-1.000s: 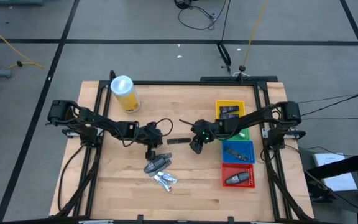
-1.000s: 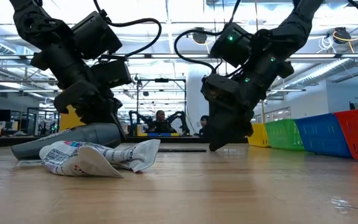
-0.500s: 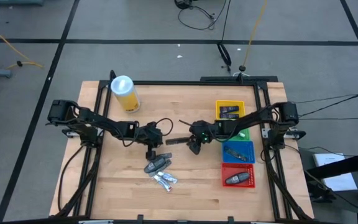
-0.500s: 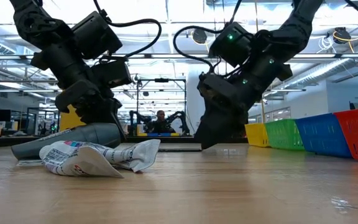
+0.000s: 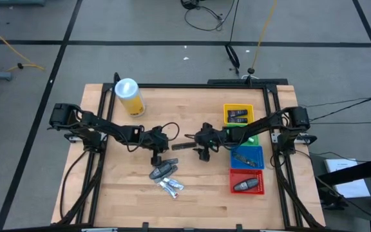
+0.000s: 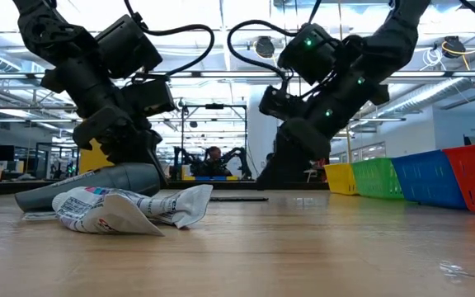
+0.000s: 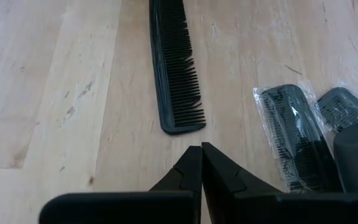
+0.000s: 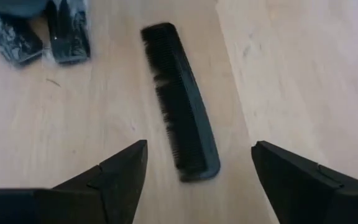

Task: Pick & Place Travel size toiletries
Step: Put the black hair comb into the blue bin

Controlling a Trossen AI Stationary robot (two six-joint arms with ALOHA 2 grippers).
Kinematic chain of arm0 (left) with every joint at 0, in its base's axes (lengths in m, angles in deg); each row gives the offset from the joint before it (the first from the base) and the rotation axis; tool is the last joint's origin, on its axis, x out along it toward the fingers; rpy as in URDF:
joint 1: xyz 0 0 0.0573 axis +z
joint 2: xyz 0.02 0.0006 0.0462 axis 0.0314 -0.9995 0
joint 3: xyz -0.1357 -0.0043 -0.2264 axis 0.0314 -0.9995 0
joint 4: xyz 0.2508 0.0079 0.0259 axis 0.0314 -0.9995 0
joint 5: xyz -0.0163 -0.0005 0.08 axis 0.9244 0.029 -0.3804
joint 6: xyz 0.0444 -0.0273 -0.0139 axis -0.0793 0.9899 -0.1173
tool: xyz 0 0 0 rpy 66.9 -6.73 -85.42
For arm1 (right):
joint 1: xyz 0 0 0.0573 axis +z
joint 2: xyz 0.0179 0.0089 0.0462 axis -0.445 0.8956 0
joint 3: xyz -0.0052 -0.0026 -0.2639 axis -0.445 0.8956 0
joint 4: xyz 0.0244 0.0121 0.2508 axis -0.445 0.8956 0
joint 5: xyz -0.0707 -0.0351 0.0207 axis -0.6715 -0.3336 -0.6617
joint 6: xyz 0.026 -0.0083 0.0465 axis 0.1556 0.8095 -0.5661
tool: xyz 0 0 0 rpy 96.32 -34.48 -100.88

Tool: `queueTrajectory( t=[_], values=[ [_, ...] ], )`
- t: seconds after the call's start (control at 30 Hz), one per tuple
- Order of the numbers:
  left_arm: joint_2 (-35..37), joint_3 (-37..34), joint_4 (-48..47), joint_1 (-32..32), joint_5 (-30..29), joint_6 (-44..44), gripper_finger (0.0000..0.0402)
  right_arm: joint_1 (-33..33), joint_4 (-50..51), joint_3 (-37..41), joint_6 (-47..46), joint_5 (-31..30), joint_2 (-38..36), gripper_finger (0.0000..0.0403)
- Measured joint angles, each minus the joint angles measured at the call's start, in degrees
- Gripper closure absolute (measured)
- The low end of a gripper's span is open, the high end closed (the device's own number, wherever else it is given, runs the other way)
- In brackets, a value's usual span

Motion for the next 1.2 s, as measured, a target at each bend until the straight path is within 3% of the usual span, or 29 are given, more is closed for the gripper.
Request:
queueTrajectory(
  t=[0.37, 0.63, 0.87, 1.03, 1.2],
  values=[
    [0.04, 0.02, 1.47, 0.00, -0.04, -0.49, 0.0388, -0.22, -6.34, -0.13, 3.75, 2.70, 6.85, 0.0156],
    [0.07, 0.02, 6.10, 0.00, -0.05, -0.38, 0.0399, -0.52, -6.01, -0.15, 3.84, 3.42, 7.38, 0.0223],
    [3.06, 0.54, 7.29, 0.00, -0.04, -1.28, 0.0374, -0.31, -5.45, -0.13, 4.38, 3.32, 7.44, 0.0287],
    [2.71, 0.68, 11.39, 0.01, 0.78, -2.18, 0.0320, 0.84, -7.21, -0.07, 6.57, 1.92, 7.35, 0.0293],
    [-0.67, 0.68, 13.47, 0.90, 0.95, 0.25, 0.0207, 3.16, -7.81, -0.06, 8.55, -4.20, 7.46, 0.0282]
  ],
)
